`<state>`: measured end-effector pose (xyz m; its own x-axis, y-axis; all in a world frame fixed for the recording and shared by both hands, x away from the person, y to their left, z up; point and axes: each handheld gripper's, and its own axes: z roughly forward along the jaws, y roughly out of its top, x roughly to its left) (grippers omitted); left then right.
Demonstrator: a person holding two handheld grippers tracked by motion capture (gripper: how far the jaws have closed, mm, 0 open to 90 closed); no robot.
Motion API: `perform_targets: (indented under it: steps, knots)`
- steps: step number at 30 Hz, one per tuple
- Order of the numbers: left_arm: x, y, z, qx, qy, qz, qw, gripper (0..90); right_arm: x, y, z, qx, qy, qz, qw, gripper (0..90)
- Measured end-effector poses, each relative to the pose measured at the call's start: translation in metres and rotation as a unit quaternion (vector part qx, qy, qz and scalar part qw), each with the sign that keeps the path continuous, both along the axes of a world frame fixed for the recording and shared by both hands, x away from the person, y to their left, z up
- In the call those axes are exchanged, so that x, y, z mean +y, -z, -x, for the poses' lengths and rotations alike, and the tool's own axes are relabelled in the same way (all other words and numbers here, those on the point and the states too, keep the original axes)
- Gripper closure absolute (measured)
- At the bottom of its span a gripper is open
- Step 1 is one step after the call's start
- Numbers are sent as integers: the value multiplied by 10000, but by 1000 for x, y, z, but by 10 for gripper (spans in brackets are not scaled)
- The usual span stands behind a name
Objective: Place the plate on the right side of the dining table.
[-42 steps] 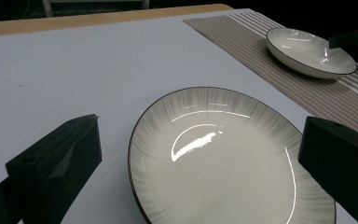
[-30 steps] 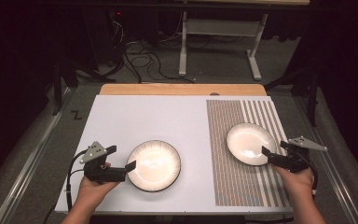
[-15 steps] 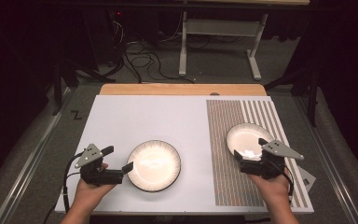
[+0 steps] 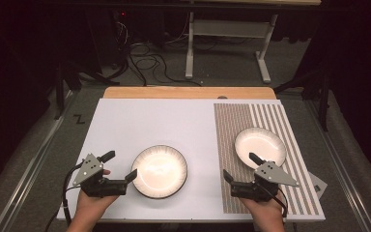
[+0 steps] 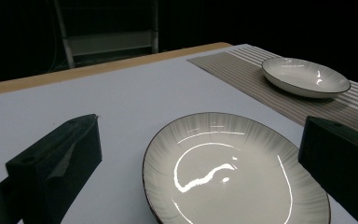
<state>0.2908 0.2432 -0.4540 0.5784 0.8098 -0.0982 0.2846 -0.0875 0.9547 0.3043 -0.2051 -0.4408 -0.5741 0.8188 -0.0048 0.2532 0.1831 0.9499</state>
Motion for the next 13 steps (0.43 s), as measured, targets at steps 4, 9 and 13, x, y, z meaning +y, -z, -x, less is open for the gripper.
perform_targets:
  steps: [4,9,13]
  knots:
    - [0,1,1,30,-35,-17,10000,1,-8,1,0,-19,13,-11,10000,2]
    - [3,2,0,96,-94,47,9999,1,-12,1,0,-8,41,-40,10000,2]
    - [4,4,-1,168,-85,52,9998,0,-13,1,-1,-25,50,-51,10000,2]
